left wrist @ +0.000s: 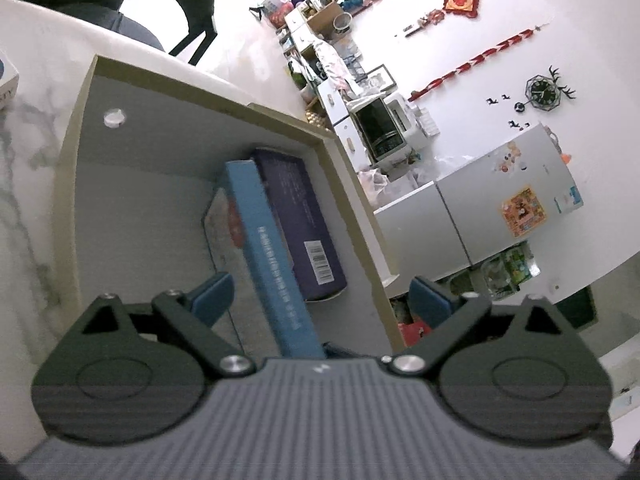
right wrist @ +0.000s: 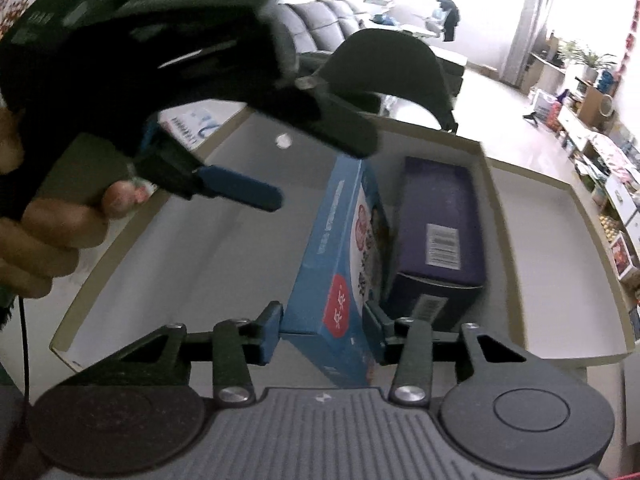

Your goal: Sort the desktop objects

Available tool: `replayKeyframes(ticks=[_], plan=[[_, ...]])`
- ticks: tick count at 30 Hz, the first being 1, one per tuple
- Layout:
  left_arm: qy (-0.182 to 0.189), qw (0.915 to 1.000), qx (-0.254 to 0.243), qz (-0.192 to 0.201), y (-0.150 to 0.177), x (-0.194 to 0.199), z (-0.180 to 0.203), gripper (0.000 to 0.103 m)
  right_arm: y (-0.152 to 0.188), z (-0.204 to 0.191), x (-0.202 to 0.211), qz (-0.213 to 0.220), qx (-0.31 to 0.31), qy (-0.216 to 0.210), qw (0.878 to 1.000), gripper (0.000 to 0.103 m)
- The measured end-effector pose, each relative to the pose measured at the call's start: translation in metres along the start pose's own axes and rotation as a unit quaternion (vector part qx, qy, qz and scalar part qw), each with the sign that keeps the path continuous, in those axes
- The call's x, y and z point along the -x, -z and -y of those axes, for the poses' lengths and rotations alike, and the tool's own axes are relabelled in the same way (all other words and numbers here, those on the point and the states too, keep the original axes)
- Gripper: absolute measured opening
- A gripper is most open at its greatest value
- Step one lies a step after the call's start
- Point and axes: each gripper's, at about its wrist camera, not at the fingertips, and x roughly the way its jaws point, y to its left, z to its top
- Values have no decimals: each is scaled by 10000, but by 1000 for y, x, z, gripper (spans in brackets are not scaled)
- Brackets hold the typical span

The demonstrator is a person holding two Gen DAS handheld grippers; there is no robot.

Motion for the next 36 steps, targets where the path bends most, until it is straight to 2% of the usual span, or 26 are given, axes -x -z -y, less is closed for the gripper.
replayKeyframes(ticks=[9,19,23,25,30,32,36], plan=[[-266,9988,-402,49,6,2,14,96,3,25,-1,165,-320,266,9990,29],[-675,9914,-1098,-213,17,-2,29,95,5,22,5,337,-682,398,9963,26],[-802,9886,-1258,-192,20,3,33,96,1,20,-2,342,-636,484,9962,25],[-1033,9853,-1349,-157,21,6,36,96,2,21,-4,290,-637,380,9968,27],[-1551,9754,-1564,21,27,20,41,96,4,24,-5,178,-615,165,9978,37],[-1836,9684,-1679,157,30,27,45,96,5,23,-2,166,-538,213,9982,38],[-2526,9485,-1877,361,37,36,48,94,9,23,11,204,-427,187,9987,38]])
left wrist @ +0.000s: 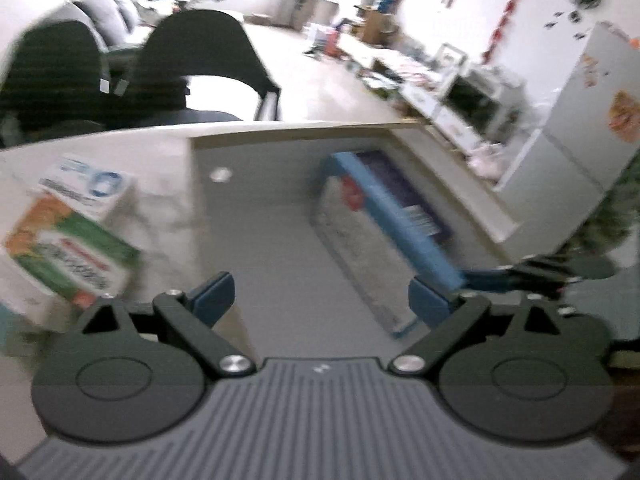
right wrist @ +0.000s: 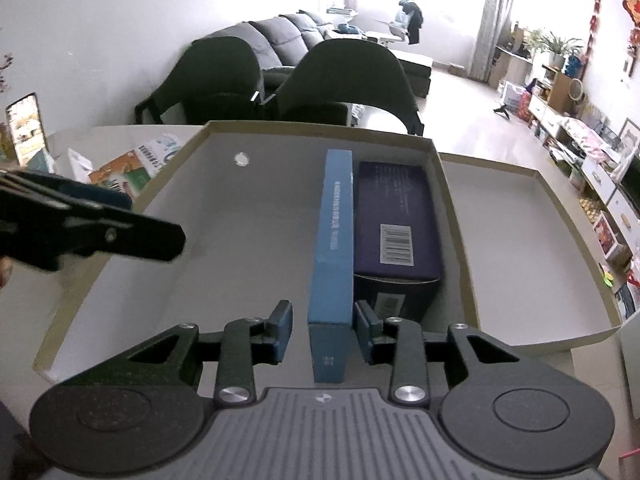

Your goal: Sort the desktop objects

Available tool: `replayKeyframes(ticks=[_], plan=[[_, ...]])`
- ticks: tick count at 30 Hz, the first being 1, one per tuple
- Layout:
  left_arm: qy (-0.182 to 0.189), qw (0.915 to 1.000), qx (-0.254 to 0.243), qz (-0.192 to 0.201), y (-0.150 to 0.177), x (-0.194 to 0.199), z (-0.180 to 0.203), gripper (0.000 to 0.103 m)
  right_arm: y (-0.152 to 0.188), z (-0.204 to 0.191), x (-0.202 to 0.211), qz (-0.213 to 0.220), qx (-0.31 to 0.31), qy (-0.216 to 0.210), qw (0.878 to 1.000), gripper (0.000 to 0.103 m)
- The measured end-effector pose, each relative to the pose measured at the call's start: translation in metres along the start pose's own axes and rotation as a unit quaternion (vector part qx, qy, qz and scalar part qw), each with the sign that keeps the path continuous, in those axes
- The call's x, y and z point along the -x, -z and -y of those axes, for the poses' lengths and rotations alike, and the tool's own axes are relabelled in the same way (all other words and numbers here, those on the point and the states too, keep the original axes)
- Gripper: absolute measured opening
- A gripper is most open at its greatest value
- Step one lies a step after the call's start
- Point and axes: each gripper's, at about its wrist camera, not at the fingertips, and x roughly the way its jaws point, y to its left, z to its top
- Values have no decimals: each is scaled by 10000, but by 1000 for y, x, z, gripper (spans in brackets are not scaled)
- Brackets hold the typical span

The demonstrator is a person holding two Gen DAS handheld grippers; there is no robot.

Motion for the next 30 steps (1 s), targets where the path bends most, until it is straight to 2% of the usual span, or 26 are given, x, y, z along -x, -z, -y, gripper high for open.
replayKeyframes(ticks=[3,6,9,11,12,14,15,20,26,30], plan=[[-336,9994,-68,-101,6,1,-2,89,3,1,10,1,136,-92,9999,37],[-504,9984,-29,-236,12,1,-4,76,5,3,15,-74,264,-166,9995,37],[-521,9979,20,-372,18,-2,-3,60,7,7,17,-181,281,-274,9991,36],[-517,9976,81,-457,21,-4,-4,41,9,9,16,-260,248,-340,9988,35],[-533,9973,111,-491,22,-5,-4,39,9,10,15,-300,219,-364,9986,34],[-696,9962,109,-508,25,-7,-5,23,9,11,11,-380,167,-399,9983,33],[-740,9959,106,-510,27,-6,-5,20,9,11,8,-416,126,-412,9982,30],[-840,9955,29,-442,33,-2,-3,17,7,13,-5,-546,-104,-469,9974,21],[-1028,9939,-149,-359,32,0,0,13,2,13,-13,-589,-303,-559,9962,19],[-1114,9932,-97,-321,30,2,-7,11,-2,13,-16,-618,-406,-687,9949,19]])
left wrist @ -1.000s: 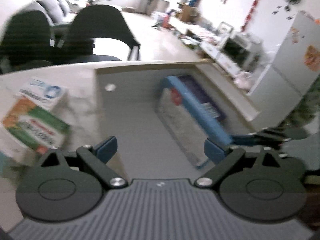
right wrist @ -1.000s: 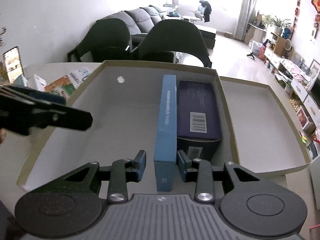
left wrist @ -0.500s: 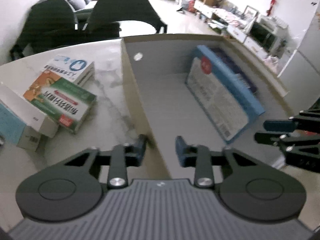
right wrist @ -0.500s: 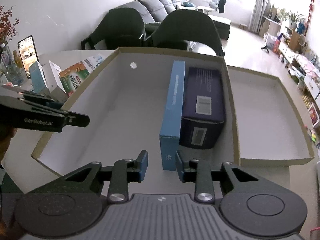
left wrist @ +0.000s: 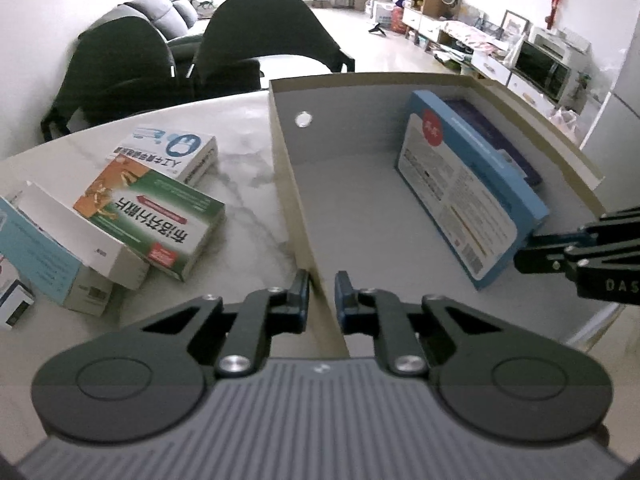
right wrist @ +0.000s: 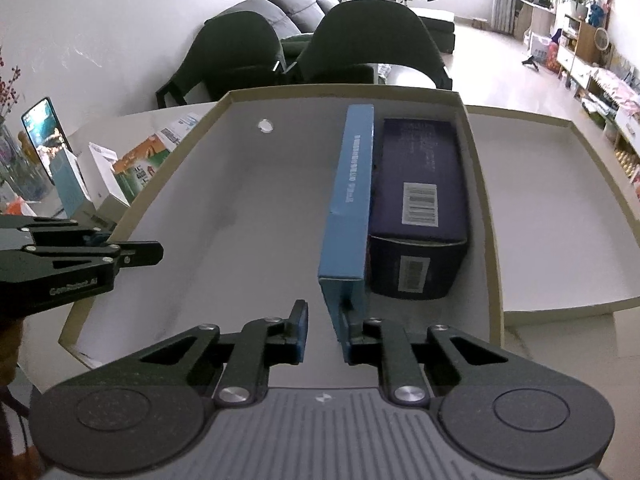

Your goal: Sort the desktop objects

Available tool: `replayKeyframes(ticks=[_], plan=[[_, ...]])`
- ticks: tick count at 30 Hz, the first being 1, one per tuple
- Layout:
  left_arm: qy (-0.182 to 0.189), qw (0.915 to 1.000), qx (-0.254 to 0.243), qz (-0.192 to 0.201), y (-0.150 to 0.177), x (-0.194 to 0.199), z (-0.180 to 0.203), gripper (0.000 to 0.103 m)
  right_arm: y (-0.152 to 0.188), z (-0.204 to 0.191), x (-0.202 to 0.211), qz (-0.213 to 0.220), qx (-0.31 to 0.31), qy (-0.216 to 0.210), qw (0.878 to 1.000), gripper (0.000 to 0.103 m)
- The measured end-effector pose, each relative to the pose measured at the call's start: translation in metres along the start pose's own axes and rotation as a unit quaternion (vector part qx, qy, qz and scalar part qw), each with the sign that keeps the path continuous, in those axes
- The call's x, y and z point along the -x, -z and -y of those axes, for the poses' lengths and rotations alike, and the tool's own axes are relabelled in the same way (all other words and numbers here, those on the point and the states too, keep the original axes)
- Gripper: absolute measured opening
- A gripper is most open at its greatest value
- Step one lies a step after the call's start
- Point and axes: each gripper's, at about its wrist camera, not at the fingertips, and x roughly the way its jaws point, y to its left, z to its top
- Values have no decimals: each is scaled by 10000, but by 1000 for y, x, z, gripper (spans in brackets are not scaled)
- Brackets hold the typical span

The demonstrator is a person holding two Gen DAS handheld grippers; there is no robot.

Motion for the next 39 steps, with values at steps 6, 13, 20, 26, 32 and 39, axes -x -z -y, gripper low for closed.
replayKeyframes(ticks=[6,13,20,26,32,39], plan=[[77,9998,181,32,-2,4,-11,11,-7,-1,-5,29,-156,-87,9998,19],[202,9996,182,73,1,2,-13,22,-9,1,-11,40,-287,-100,9995,20],[199,9993,211,224,7,14,-23,50,-5,1,-7,88,-305,-367,9988,36],[272,9971,604,387,14,31,-42,68,0,-2,2,218,-298,-457,9983,50],[312,9922,1089,517,26,49,-65,76,8,-1,11,402,-459,-684,9958,65],[-138,9850,1612,603,33,56,-94,78,13,1,11,474,-589,-829,9937,67]])
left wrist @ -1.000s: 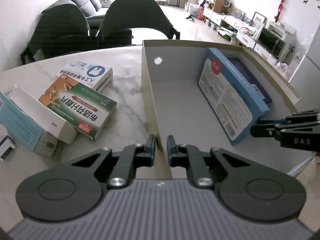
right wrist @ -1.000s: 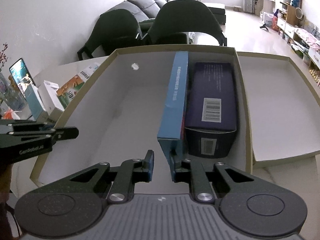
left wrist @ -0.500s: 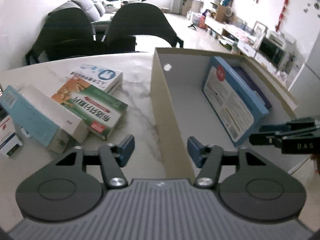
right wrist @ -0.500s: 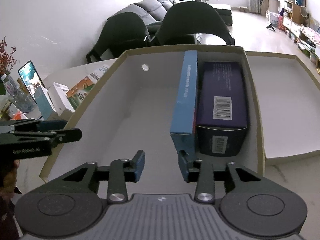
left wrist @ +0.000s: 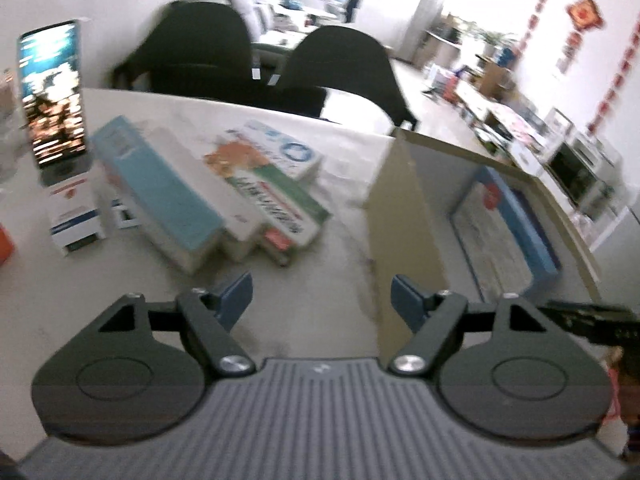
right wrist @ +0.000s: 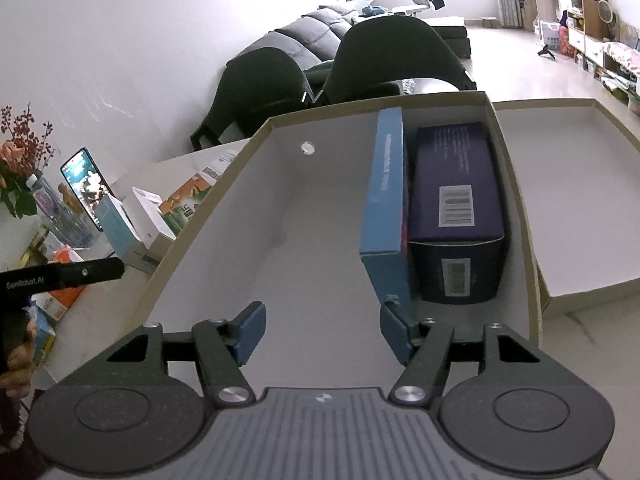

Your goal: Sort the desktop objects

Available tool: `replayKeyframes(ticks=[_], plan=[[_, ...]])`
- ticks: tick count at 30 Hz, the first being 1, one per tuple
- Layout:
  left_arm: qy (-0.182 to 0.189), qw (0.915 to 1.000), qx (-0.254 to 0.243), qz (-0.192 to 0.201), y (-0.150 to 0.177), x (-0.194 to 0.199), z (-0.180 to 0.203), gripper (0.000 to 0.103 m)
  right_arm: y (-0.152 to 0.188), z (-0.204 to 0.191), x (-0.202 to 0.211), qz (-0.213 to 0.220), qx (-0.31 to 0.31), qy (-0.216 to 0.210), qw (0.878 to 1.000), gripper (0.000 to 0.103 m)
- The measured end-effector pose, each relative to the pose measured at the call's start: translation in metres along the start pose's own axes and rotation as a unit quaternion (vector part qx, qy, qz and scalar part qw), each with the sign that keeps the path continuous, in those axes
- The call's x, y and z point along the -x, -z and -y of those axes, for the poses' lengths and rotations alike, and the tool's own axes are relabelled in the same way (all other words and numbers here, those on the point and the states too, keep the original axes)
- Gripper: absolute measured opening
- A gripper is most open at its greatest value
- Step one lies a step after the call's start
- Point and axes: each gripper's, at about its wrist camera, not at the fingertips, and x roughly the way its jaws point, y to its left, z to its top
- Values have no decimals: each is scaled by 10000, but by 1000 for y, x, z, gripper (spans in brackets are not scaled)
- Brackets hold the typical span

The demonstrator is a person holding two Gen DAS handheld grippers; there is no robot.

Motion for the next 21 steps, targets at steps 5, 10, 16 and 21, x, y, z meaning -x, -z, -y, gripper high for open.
replayKeyframes(ticks=[5,10,16,21], plan=[[-448,9974,558,-16,-3,-11,-21,79,3,2,-2,29,-88,-116,9999,69],[-971,9876,1235,57,-5,-27,-39,80,4,4,-2,45,-132,-179,9997,70],[-1502,9710,1818,393,-14,-46,-48,81,3,9,1,119,-141,-166,9997,72],[-1951,9575,2022,656,-15,-65,-49,86,3,12,1,134,-164,-209,9996,72]])
